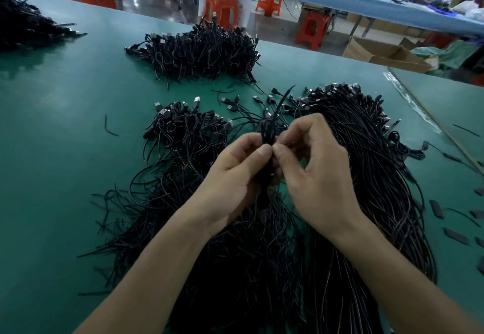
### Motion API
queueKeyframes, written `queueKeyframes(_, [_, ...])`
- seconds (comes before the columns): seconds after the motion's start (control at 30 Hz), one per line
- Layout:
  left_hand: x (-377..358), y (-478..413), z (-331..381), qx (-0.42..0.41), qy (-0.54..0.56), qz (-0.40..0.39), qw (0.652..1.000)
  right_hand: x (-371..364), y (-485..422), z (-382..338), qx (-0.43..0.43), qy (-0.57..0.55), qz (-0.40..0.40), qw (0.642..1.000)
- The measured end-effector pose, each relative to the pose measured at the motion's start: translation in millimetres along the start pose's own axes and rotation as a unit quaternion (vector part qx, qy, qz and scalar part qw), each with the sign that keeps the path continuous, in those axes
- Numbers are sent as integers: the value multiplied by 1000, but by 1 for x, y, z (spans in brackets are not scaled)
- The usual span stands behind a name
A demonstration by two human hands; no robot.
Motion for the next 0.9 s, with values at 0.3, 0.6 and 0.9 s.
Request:
queueKeyframes(0.3, [3,13,14,-351,-427,186,812,-1,6,21,-202,-296,89,929])
queueKeyframes(0.6, [-2,18,17,-345,-311,151,873,3,1,16,-159,-252,68,952])
queueKeyframes(0.9, [11,12,13,-294,-310,184,885,-2,0,9,-128,-268,64,953])
Point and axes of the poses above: each hand's wrist, its own y-axis away from the middle knuckle, its own x-axis out of the back of the hand, z = x × y, the point moved 4 cm from there along -y, towards the middle knuckle, and after that the axes turned 15 degrees about x, right-handed, at the moved point
